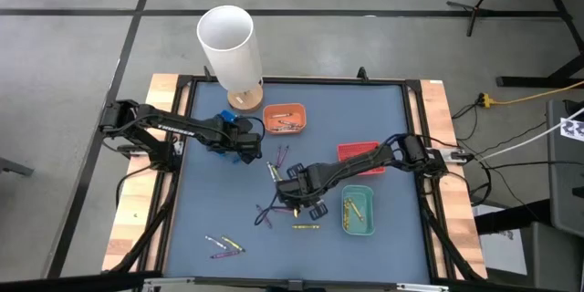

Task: Sort crayons
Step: Put the violet crayon into the red bin

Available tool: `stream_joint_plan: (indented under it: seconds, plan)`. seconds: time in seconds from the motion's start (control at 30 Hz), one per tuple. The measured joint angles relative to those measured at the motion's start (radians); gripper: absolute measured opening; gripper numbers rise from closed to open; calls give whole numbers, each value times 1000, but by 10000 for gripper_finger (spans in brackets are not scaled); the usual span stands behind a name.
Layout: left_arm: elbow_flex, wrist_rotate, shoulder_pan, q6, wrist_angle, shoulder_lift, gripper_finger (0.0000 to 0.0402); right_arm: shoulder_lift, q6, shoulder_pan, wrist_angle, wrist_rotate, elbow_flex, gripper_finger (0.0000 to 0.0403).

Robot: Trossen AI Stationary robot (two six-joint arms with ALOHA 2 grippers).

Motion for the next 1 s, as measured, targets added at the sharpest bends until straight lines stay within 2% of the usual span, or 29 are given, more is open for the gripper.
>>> stream_joint_plan:
  seconds: [1.0]
  plan:
    - [0, 0, 0, 0, 0, 0, 88, 0, 26, 19, 24, -12, 0, 113]
